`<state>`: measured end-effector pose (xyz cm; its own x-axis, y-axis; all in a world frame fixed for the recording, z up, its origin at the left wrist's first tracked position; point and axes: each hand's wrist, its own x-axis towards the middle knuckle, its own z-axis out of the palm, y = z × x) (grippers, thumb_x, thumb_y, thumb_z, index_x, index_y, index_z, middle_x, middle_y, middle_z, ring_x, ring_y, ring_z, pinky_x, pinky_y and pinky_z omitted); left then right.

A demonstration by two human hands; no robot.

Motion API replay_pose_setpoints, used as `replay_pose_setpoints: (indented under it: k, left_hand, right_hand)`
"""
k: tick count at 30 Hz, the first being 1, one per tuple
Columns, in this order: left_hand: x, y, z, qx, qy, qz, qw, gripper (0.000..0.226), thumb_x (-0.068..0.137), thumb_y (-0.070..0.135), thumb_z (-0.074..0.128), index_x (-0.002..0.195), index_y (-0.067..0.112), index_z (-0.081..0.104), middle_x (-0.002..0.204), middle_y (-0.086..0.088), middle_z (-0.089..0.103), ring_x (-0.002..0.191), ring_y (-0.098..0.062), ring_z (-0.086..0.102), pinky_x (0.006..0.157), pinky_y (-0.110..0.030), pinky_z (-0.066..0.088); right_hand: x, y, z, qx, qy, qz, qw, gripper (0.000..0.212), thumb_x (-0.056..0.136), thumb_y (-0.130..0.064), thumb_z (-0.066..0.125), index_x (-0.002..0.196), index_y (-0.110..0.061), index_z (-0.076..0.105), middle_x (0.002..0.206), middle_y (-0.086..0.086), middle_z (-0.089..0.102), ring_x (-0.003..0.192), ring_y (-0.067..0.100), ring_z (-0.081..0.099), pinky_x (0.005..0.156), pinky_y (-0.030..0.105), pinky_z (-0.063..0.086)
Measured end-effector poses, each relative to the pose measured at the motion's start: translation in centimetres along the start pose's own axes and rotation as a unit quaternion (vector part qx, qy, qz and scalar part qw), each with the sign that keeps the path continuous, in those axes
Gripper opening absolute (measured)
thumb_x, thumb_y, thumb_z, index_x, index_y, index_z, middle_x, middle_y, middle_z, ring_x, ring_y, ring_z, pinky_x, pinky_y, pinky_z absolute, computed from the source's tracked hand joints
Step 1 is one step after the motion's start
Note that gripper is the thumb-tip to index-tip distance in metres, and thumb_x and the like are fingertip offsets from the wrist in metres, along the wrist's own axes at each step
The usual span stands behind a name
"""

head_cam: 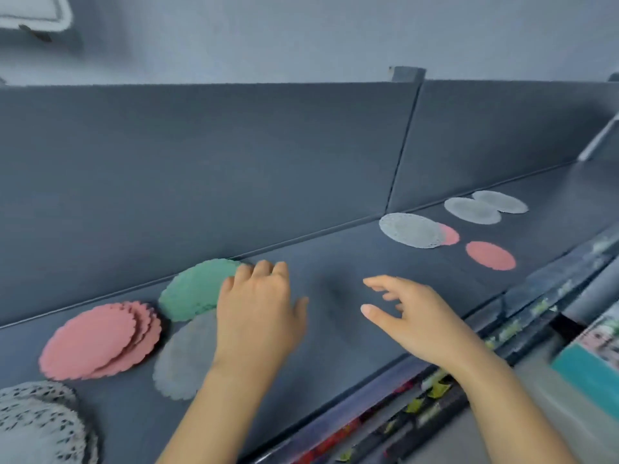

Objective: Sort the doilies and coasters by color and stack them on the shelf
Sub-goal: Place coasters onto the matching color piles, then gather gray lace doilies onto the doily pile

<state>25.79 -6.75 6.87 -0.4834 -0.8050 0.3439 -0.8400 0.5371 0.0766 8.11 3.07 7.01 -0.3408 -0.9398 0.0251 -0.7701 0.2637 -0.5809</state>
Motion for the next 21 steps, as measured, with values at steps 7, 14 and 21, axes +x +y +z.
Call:
replay_pose_setpoints:
  k: [7,14,21]
  left_hand:
    - [2.7,15.6,3.8,0.023,-0.014,0.035,0.999,0.043,0.073,0.049,0.070,0.101,0.017,0.065,0.094,0.000,0.067,0.093,-0.026,0.061,0.078,-0.035,0.046]
    - [8.3,30.3,7.7,0.018,-0.027,0.039,0.999,0.048,0.087,0.051,0.053,0.122,0.019,0.052,0.119,0.001,0.059,0.113,-0.023,0.051,0.091,-0.032,0.038]
    - [15.2,39.6,10.8,-0.026,-0.079,0.041,0.996,0.056,0.087,0.055,0.053,0.127,0.016,0.051,0.120,-0.001,0.060,0.115,-0.025,0.051,0.091,-0.034,0.040]
  right_hand:
    - [-1.1,13.7,-8.2,-0.033,0.027,0.007,0.999,0.044,0.090,-0.043,0.056,0.132,-0.034,0.048,0.135,-0.016,0.049,0.122,0.003,0.046,0.100,0.024,0.039]
    - [0.4,25.1,-16.7,-0.103,0.014,-0.021,0.994,0.049,0.093,-0.041,0.052,0.140,-0.029,0.040,0.142,-0.013,0.043,0.122,0.008,0.047,0.097,0.027,0.039]
    - [5.3,33.4,-22.9,-0.099,0.002,-0.013,0.995,0.047,0.092,-0.041,0.053,0.137,-0.029,0.044,0.137,-0.010,0.048,0.113,0.011,0.052,0.092,0.028,0.042]
